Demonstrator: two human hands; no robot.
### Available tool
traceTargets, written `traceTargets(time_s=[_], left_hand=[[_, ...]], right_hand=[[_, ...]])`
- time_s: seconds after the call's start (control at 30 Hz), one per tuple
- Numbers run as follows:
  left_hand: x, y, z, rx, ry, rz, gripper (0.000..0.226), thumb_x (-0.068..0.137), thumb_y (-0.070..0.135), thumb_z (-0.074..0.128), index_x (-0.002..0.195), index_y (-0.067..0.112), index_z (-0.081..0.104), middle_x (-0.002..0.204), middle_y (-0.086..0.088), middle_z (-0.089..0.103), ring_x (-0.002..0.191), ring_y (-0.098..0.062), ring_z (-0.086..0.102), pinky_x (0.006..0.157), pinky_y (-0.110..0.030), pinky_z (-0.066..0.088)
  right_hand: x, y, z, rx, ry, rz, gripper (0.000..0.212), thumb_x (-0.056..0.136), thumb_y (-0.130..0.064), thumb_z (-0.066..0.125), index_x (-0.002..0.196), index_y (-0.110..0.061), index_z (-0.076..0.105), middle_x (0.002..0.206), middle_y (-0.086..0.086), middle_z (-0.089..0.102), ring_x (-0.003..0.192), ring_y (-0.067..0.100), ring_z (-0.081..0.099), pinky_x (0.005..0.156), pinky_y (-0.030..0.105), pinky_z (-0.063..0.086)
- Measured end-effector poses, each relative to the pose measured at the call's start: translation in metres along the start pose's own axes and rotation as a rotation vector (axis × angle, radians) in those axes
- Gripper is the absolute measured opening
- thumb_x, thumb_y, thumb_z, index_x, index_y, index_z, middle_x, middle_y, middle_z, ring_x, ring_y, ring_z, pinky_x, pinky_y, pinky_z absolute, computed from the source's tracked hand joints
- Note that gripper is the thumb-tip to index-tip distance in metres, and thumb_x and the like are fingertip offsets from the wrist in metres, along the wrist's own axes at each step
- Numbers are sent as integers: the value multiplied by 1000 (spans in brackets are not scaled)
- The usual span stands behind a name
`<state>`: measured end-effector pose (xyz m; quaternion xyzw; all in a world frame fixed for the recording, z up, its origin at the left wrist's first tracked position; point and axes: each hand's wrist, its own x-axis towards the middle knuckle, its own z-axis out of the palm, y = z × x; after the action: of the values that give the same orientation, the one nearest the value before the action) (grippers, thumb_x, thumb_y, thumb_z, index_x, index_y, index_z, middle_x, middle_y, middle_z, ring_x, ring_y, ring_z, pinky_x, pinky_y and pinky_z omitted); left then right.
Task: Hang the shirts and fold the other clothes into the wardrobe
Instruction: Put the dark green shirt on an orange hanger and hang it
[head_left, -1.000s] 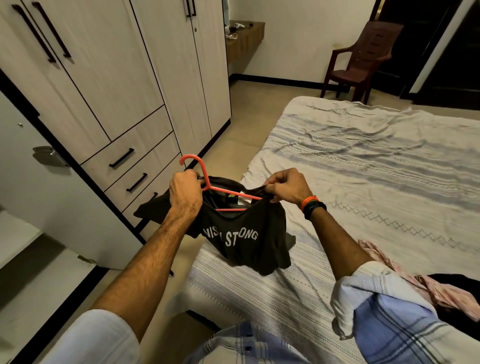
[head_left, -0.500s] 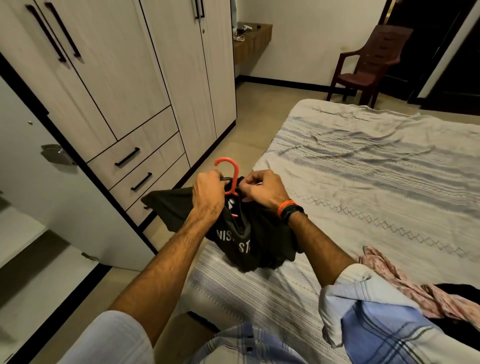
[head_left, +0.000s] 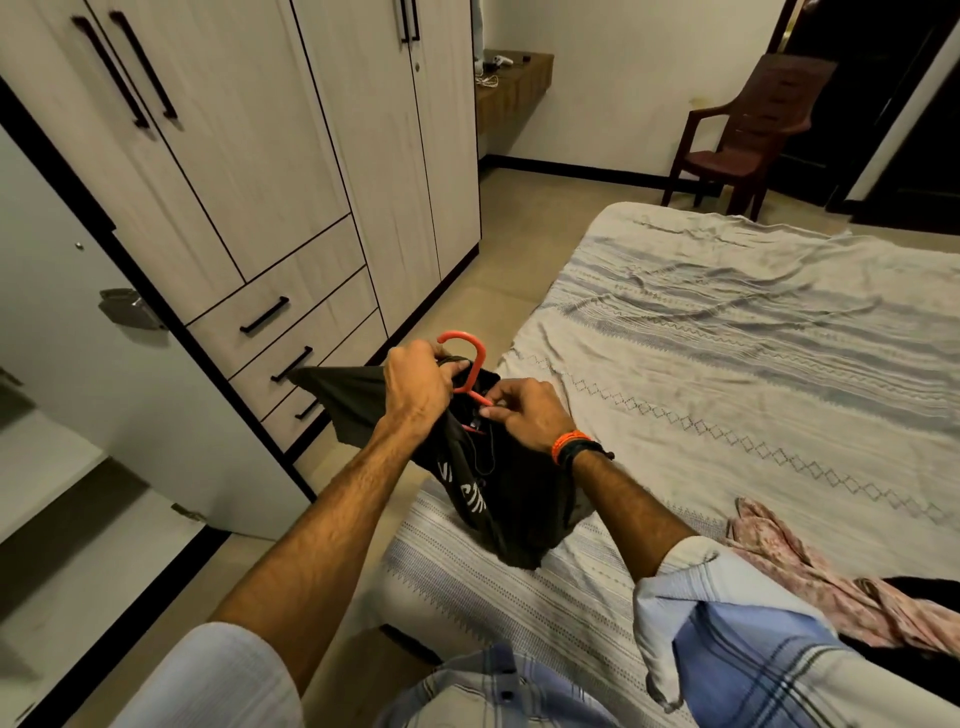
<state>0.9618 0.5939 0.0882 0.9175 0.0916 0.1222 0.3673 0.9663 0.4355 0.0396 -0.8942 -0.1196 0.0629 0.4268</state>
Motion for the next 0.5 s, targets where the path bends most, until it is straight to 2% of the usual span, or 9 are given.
traceTargets(time_s=[0.07, 0.13, 0.2, 0.27, 0.37, 0.43, 0.5], left_hand=[[3, -5, -7, -12, -1, -8, 27, 86, 28, 73, 107, 11, 71, 96, -2, 72, 65, -3, 63, 56, -14, 52], [8, -12, -15, -23, 2, -48, 23, 88, 32, 71, 102, 13, 72, 90, 4, 70, 68, -3, 63, 57, -15, 47], [13, -21, -20, -40, 18, -107, 25, 89, 36, 68, 99, 13, 73, 83, 4, 68, 76, -11, 67, 55, -16, 40], [14, -26, -25, 12, 42, -114, 26, 90, 36, 67, 99, 13, 73, 82, 2, 68, 79, -14, 66, 55, -18, 40], [13, -27, -29, 286, 69, -70, 27, 88, 37, 70, 108, 19, 71, 94, 2, 69, 83, -12, 63, 69, -30, 55], [15, -24, -28, 390, 54, -38, 35, 83, 35, 75, 116, 26, 68, 108, 2, 68, 95, -15, 60, 83, -36, 54], [18, -18, -26, 216, -92, -10, 44, 80, 19, 77, 122, 25, 65, 120, 1, 66, 104, -13, 59, 90, -32, 50]], right_hand=[[0, 4, -4, 42, 57, -27, 2, 88, -21, 72, 89, -20, 71, 78, -5, 68, 74, 8, 59, 67, 21, 41], [0, 8, -12, 36, 71, -50, 5, 88, -21, 71, 93, -19, 73, 83, -2, 71, 79, 13, 63, 69, 22, 43], [2, 12, -22, 32, 73, -50, 8, 89, -21, 71, 96, -18, 74, 87, 0, 72, 83, 15, 63, 70, 22, 45], [3, 14, -31, 39, 106, -38, 10, 88, -22, 72, 97, -17, 74, 87, 0, 71, 82, 12, 61, 69, 19, 42], [4, 14, -40, 55, 120, -33, 10, 87, -20, 73, 96, -16, 75, 87, 0, 72, 81, 10, 60, 69, 16, 42], [3, 14, -42, 49, 116, -29, 10, 87, -20, 74, 96, -16, 76, 87, 0, 72, 81, 9, 61, 70, 16, 44], [2, 14, -43, 43, 111, -31, 10, 86, -19, 74, 96, -16, 76, 85, -1, 72, 77, 5, 59, 67, 15, 43]])
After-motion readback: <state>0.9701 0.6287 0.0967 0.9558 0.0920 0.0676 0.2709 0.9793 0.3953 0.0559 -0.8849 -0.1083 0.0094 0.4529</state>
